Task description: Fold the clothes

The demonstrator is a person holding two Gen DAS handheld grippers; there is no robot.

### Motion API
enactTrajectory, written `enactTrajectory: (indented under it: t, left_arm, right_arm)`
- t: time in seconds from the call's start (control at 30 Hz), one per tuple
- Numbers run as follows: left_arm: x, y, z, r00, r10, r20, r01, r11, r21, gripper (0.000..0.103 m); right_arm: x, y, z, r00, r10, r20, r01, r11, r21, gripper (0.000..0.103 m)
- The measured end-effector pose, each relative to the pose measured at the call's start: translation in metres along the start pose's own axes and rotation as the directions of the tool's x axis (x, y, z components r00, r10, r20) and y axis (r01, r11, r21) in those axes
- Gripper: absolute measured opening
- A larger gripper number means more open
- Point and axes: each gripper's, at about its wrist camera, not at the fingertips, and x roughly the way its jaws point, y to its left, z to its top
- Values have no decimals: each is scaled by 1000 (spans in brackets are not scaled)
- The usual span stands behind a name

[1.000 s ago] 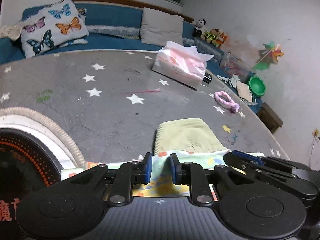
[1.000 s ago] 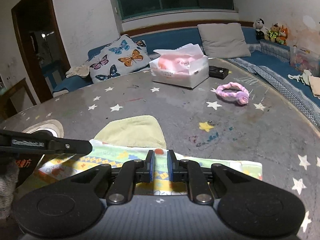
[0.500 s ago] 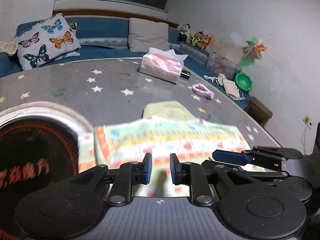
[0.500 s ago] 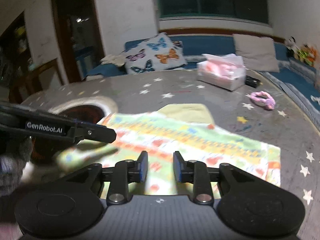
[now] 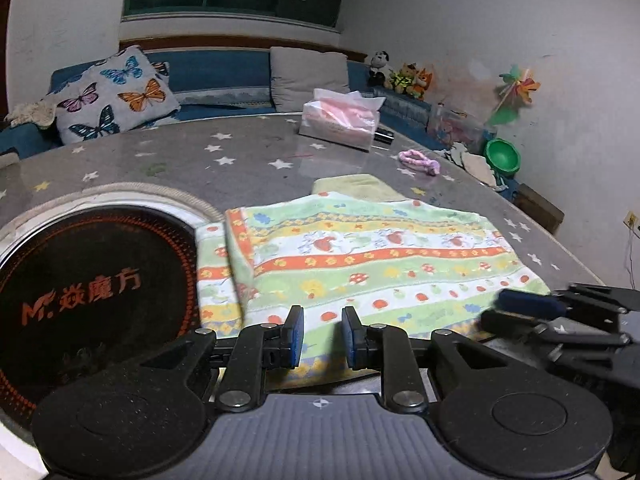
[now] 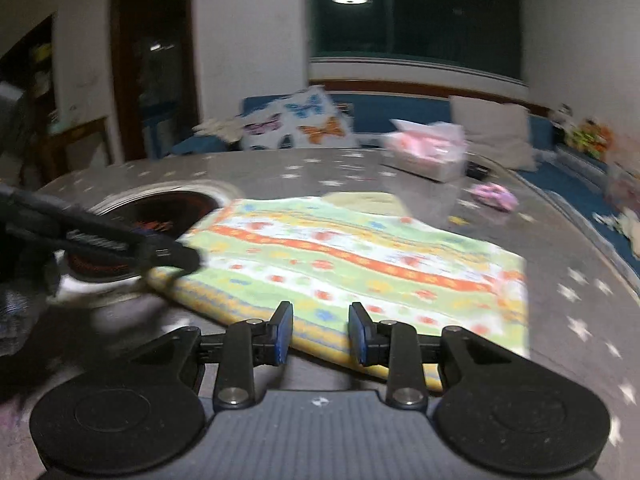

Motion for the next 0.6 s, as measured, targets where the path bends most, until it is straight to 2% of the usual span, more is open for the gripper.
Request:
enactTrajectory:
  t: [0.13,0.23,0.37,0.43,0.5,0.6]
  left_arm:
    - [-3,5,-3,1000,-6,2,6,1000,-27,23]
    - [-8,4,-3,1000,-6,7,6,999,-36,24]
    - [-16,2,-6,1000,-1,16,2,999,-44,29]
    - [-20,1,-8,1000,2,19,-2,999,-51,35]
    - [-25,-1,-10,1000,11,27,-10,999,-49,41]
    - [-34,-3,-13,999,32,40,-30,999,-45,48]
  right_arm:
    - [-6,-28,-11,997,-72,-27,74,994,78,30]
    - [-13,-42,-15,996,-78,-39,83,990,118,30]
    - [-22,-49,-12,994,-106,-5,106,987,123,32]
    - [-20,-52,-9,994,-110,12,107,984,143,33]
    - [-13,-54,-8,994,-110,18,106,982,156,39]
    - [-6,-57,-11,993,-115,3,113,978,174,40]
